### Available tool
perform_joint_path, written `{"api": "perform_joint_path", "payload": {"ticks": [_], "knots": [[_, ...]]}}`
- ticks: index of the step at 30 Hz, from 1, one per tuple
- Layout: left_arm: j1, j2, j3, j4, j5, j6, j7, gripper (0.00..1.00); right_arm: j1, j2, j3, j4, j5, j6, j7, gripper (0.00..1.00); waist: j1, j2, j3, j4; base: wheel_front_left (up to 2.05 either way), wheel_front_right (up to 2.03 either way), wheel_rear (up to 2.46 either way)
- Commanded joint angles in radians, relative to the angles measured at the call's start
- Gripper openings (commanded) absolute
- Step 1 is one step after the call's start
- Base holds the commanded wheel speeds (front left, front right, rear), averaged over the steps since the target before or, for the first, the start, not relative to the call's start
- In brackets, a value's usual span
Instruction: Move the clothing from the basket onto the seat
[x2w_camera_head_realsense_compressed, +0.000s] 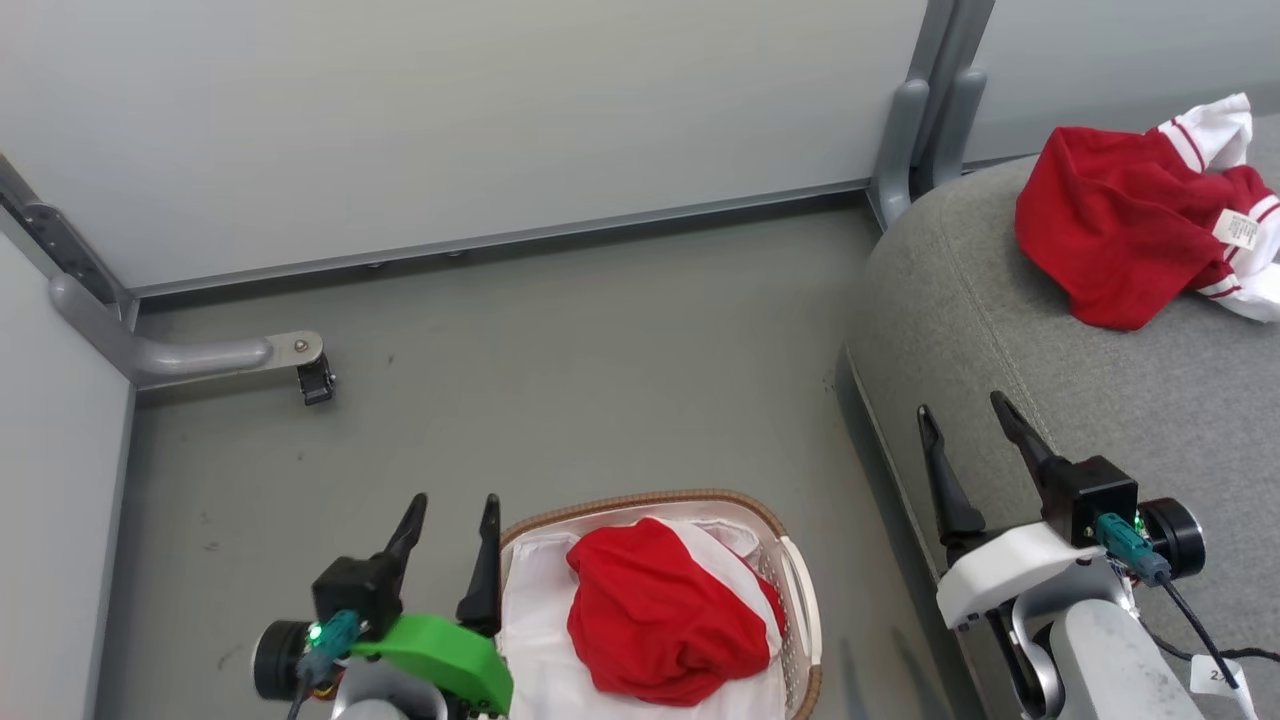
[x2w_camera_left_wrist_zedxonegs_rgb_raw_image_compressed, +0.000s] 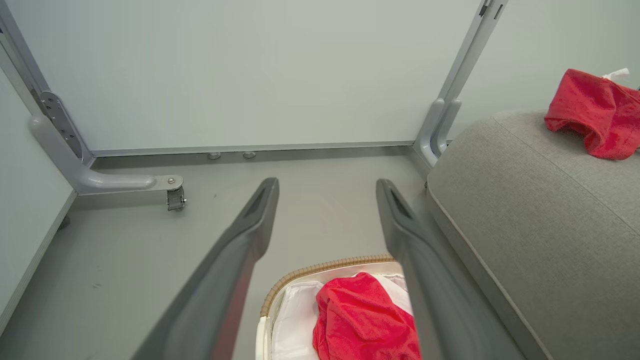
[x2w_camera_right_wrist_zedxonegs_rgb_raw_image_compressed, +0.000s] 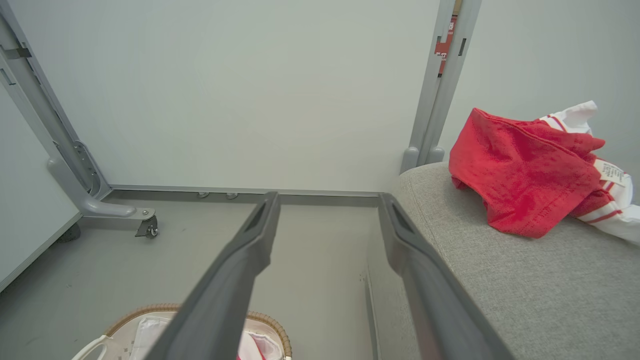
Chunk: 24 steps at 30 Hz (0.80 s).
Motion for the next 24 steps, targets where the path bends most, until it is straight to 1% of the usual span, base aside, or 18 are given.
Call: {"api": "perform_joint_path", "payload": {"ticks": [1,6,11,17,24], "knots": [[-0.049,0.001,-0.028,0.026,0.018,-0.011,0.0,1.0,-0.02,-0.004,-0.006,-0.014,-0.015,-0.001,-0.002,1.0,0.0,0.0,0.039,-0.017,0.0,0.0,0.0],[-0.188,0.002,-0.149,0.16,0.08,-0.029,0.003,1.0,-0.074,-0.003,-0.026,-0.084,-0.058,-0.001,-0.002,1.0,0.0,0.0,0.137,-0.048,0.0,0.0,0.0],[-0.327,0.003,-0.236,0.294,0.103,-0.036,0.003,1.0,-0.137,-0.004,-0.04,-0.162,-0.084,-0.001,-0.002,1.0,0.0,0.0,0.255,-0.107,0.0,0.0,0.0],[-0.471,0.004,-0.326,0.453,0.121,-0.04,0.016,1.0,-0.204,-0.003,-0.065,-0.238,-0.066,-0.001,-0.001,1.0,0.0,0.0,0.419,-0.178,0.0,0.0,0.0],[-0.599,0.004,-0.431,0.593,0.164,-0.043,0.04,1.0,-0.272,-0.002,-0.078,-0.282,-0.033,-0.001,-0.001,1.0,0.0,0.0,0.606,-0.241,0.0,0.0,0.0]]}}
